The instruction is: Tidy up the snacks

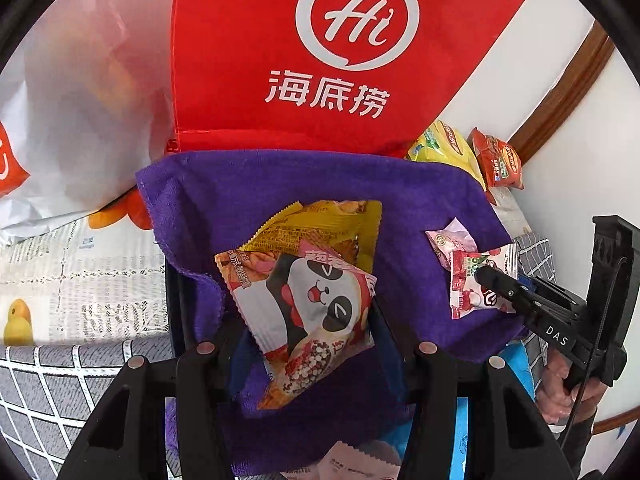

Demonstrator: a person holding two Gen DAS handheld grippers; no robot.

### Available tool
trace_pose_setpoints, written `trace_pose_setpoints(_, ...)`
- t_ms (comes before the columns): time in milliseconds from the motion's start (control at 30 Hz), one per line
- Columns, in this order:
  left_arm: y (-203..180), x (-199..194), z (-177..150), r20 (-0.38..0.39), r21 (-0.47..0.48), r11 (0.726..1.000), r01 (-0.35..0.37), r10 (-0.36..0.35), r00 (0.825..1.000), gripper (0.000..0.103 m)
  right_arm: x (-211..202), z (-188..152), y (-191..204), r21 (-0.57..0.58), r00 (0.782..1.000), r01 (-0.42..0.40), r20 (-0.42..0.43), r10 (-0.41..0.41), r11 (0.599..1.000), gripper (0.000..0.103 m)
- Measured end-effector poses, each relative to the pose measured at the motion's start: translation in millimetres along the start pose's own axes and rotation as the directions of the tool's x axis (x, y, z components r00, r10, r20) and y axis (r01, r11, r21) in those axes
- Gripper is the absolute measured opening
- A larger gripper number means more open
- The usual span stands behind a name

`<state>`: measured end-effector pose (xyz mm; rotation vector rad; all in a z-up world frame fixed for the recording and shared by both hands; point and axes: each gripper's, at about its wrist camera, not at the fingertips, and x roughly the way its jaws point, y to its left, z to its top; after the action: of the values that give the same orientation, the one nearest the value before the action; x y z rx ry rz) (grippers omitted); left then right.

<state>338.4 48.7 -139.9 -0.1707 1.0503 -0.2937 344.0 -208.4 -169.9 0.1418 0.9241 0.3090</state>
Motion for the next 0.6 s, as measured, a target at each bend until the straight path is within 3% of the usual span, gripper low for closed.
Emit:
trace_pose_setpoints(100,1,4,-1,-0.013,-0.006,1.0,0.004,-0.004,1.0,0.052,0,0,1,-0.017,1.0,0.025,0.003,-0.025,1.0,0.026)
trace_pose_setpoints(267,1,3,-2,-0.025,-0.004,1.0,0.008,-0.008,1.0,0.053,-5,0,3,-0.077,0.994,0.111,0.02,-0.11,0.991,0.039)
trace_pose_setpoints(333,0,-1,-2,-0.022,-0.005,1.0,0.018,-0.018,1.0,0.063,-11,2,2,-0.075,0.991,0.13,0.04,-0.127,0.989,0.045)
trace_pose_setpoints(433,-3,-9,-4,-0.008,0.012,1.0,-0.001,0.001,1.0,0.068,-22,5,0,-0.056,0.991,0.122,0.07,-0.118,0.991,0.061)
trace_pose_setpoints(600,0,-30,-13,0.011,0.002,1.0,-0.028,0.028,1.0,0.069,-43,6,10,-0.047,0.988,0.116,0.104,-0.111,0.992,0.062)
